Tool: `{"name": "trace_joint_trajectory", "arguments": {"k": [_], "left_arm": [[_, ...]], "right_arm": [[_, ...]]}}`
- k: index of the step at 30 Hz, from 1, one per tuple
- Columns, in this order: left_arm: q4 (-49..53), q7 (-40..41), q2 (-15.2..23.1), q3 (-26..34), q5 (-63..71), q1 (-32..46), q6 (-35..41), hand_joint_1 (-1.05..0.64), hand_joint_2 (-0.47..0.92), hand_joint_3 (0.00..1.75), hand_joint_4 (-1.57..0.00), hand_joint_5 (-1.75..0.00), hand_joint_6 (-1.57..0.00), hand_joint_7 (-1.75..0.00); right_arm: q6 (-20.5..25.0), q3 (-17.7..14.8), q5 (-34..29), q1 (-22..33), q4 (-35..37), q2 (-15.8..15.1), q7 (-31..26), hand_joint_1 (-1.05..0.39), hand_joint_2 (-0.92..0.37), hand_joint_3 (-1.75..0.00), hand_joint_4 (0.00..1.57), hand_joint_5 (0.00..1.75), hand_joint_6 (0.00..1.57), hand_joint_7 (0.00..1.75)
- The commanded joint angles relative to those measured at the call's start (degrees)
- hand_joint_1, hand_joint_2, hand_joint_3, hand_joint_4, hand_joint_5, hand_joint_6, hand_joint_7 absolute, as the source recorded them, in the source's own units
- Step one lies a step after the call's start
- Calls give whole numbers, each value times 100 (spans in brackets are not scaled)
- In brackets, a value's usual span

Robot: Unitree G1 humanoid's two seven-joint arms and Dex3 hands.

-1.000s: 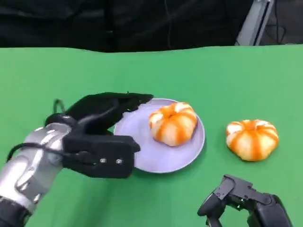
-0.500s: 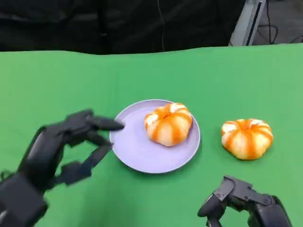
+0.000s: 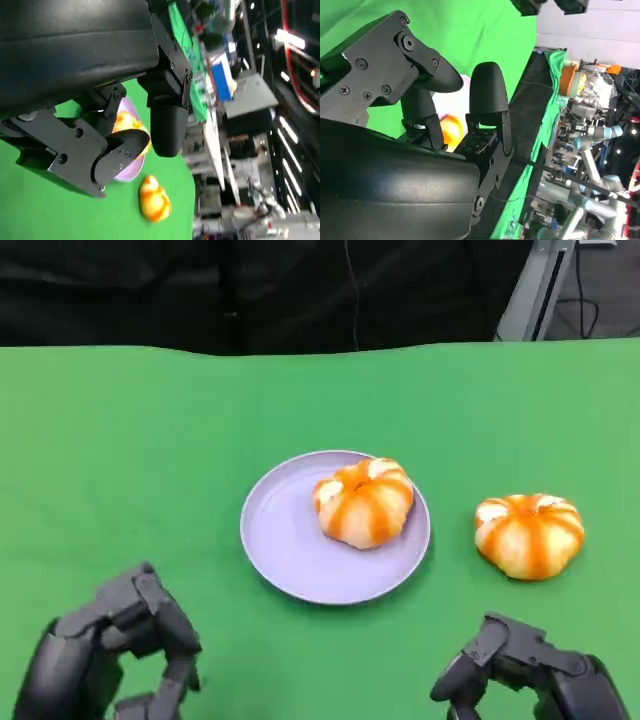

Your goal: Grasp the bread from the table and place it into the plate.

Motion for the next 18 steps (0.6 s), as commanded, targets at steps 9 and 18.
{"name": "trace_joint_trajectory", "arguments": {"k": [9, 18], "left_arm": [[246, -201, 60, 52, -93, -122, -295, -19, 35, 112, -89, -175, -66, -175], [366, -245, 72, 45, -64, -211, -373, -24, 35, 112, -90, -175, -66, -175]], "right_arm": [[-52, -42, 79, 32, -66, -33, 6, -8, -36, -127, 71, 160, 78, 128], [-47, -62, 96, 13, -68, -48, 26, -8, -37, -127, 71, 160, 78, 128]]}}
